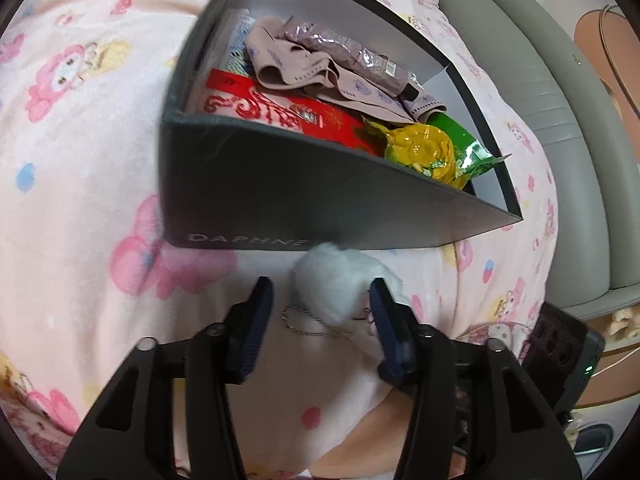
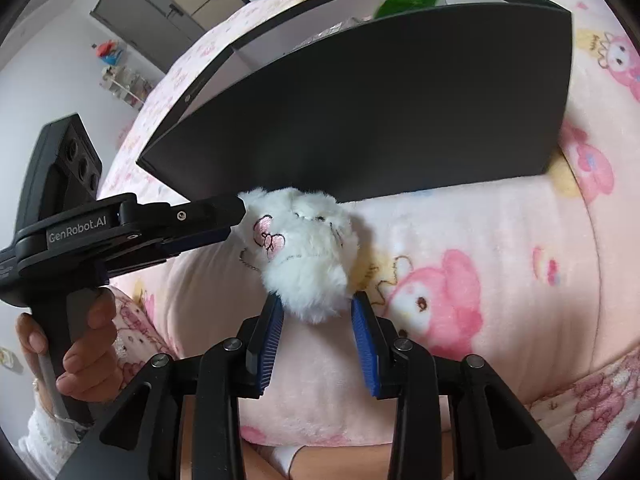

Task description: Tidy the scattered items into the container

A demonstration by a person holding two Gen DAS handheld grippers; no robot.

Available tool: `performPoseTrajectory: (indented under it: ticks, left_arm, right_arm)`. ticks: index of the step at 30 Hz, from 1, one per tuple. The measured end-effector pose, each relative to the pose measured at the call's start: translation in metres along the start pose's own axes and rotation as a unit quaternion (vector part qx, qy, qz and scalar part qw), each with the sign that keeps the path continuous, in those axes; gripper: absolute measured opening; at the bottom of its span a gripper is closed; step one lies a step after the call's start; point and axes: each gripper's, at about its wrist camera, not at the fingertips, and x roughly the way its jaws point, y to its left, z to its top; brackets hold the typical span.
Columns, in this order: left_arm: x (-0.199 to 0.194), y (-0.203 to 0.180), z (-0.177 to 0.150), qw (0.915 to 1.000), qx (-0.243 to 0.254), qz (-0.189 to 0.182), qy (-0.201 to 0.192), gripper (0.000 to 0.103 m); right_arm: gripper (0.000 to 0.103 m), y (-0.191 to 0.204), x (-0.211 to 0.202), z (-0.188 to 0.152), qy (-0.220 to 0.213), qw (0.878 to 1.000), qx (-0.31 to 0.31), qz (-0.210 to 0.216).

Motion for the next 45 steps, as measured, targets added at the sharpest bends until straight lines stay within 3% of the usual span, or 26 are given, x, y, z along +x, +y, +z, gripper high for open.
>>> performPoseTrajectory:
  ticks: [3,5,10,16,18,19,20,23,26,28,30,32,34,37,40,45]
  left_arm:
    - [0.007,-0.005,0.003,0.9998,-0.004,-0.017,0.012,0.055]
    - [0.012,-0.008,0.005,0.9999,-0.001,-0.009,0.014,0.060]
    - [0.027,-0.007,0.004,0.9997,-0.005,0.010,0.022,0.060]
    - [0.028,-0.017,0.001,0.9989,0.029,0.036,0.009,0.055]
    - [0.028,-0.017,0.000,0.9988,0.031,0.035,0.011,0.055]
    - [0.027,-0.017,-0.001,0.9988,0.032,0.035,0.011,0.055]
    - [0.026,-0.017,0.000,0.9988,0.033,0.034,0.011,0.055]
    - [0.021,-0.015,0.001,0.9994,0.023,0.026,0.004,0.053]
    - [0.016,-0.013,0.003,0.9995,0.017,0.023,-0.010,0.053]
    - [0.019,-0.014,0.008,0.9998,0.008,0.017,-0.010,0.053]
    - [0.028,-0.019,0.011,0.9998,0.005,0.018,-0.010,0.050]
    - [0.040,-0.025,0.011,0.9994,0.017,0.030,-0.001,0.046]
    - [0.044,-0.027,0.008,0.9986,0.029,0.044,0.002,0.046]
    - [0.040,-0.028,0.008,0.9972,0.040,0.063,0.000,0.046]
    - [0.041,-0.025,0.006,0.9958,0.039,0.083,0.005,0.051]
    - [0.025,-0.021,0.004,0.9991,0.022,0.036,-0.005,0.051]
  right_arm:
    - [0.031,-0.007,0.007,-0.003,0.009,1.000,0.008,0.028]
    - [0.031,-0.010,0.011,-0.004,0.016,0.999,0.012,0.042]
    - [0.027,-0.007,0.015,-0.002,0.016,0.999,0.004,0.041]
    - [0.023,-0.013,0.007,0.001,-0.011,1.000,0.009,-0.015]
    - [0.023,-0.013,-0.005,0.006,-0.061,0.992,-0.001,-0.109]
    - [0.023,-0.012,-0.010,0.008,-0.081,0.988,-0.003,-0.134]
    - [0.023,-0.013,-0.015,0.011,-0.093,0.987,0.003,-0.131]
    - [0.023,-0.021,-0.019,0.013,-0.087,0.995,0.034,-0.023]
    - [0.024,-0.022,-0.008,0.008,-0.051,0.997,0.042,0.042]
    - [0.024,-0.021,0.003,0.007,-0.023,0.997,0.038,0.061]
    - [0.024,-0.019,0.011,0.006,-0.017,0.999,0.034,0.036]
    - [0.024,-0.019,0.020,0.006,-0.019,0.999,0.032,-0.017]
    - [0.024,-0.024,0.020,0.006,-0.028,0.998,0.045,-0.017]
    - [0.024,-0.033,0.010,0.007,-0.057,0.995,0.057,-0.056]
    - [0.024,-0.040,0.005,0.007,-0.061,0.995,0.082,-0.020]
    - [0.024,-0.025,0.015,-0.001,0.008,1.000,0.023,-0.004]
